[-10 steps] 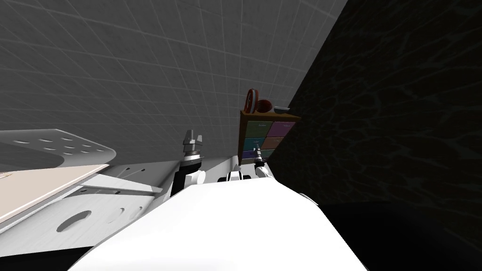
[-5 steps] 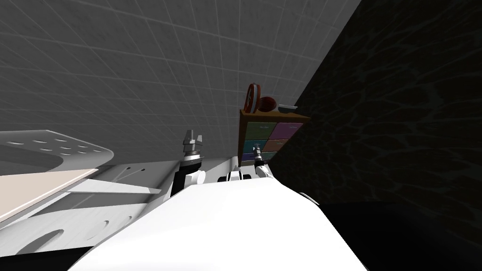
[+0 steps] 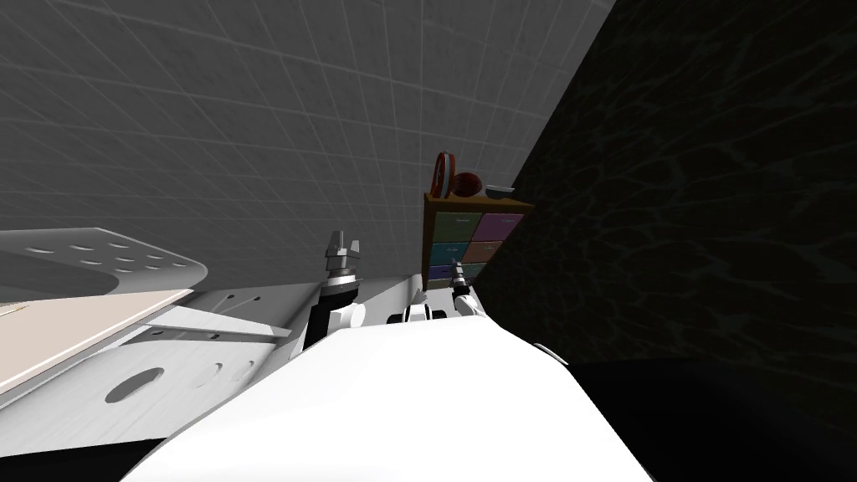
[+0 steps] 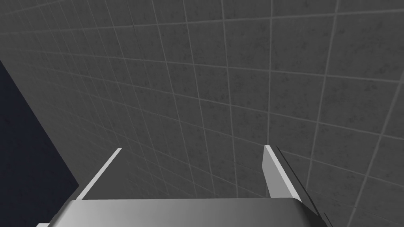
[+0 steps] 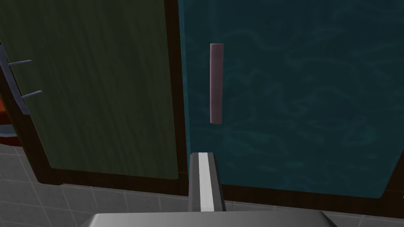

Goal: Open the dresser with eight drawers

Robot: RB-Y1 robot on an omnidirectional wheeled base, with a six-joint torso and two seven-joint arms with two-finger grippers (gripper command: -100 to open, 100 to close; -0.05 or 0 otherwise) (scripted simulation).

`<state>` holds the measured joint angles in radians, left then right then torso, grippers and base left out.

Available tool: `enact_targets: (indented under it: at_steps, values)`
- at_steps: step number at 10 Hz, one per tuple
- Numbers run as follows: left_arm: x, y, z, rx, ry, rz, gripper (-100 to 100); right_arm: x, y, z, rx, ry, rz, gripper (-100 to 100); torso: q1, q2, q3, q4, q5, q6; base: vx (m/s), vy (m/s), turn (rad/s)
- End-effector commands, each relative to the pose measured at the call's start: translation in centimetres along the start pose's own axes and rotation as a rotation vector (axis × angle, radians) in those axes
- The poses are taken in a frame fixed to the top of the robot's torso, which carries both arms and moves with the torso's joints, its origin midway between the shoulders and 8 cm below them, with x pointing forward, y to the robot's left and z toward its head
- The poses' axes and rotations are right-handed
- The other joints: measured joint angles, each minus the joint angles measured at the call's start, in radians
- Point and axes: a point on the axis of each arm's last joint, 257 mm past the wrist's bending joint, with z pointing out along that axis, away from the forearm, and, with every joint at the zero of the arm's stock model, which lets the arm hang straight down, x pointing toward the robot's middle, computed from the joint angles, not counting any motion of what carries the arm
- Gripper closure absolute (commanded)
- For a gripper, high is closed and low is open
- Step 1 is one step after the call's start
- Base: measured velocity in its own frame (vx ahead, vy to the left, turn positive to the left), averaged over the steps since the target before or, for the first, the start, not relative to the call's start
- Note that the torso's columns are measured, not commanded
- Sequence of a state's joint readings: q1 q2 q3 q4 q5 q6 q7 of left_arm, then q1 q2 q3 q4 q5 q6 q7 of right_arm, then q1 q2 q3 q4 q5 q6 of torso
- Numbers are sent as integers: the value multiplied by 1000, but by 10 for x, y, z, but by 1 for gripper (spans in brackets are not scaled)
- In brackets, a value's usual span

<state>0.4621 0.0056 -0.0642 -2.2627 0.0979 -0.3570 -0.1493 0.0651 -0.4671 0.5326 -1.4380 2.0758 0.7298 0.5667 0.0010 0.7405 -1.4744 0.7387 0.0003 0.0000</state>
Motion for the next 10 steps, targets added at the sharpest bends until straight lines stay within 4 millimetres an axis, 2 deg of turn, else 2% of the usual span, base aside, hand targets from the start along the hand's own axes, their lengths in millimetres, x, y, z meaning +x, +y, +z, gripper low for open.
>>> enact_targets:
  at_steps: [1,5,6,8,9,10]
  values:
    - [0,0,0,0,0,0,0,-2,2,-3,1,-2,-4,-100,-1,-9,-5,-2,0,0,92,14,78]
    - [0,0,0,0,0,0,0,-6,6,-10,4,-4,-12,-100,-1,-3,-2,-1,0,0,169,-26,57]
    - [0,0,0,0,0,1,0,-5,6,-8,2,-4,-11,-100,-2,-1,-1,0,-1,0,90,-27,17]
    - [0,0,0,0,0,0,0,1,-2,8,4,-5,-10,-100,1,4,2,1,0,0,61,17,-5]
    - [0,0,0,0,0,0,0,0,-2,2,6,-3,-10,-100,1,0,0,0,0,0,32,12,1]
    - [0,0,0,0,0,0,0,-5,5,-7,4,-4,-11,100,-1,-1,-1,0,0,0,-45,-10,8]
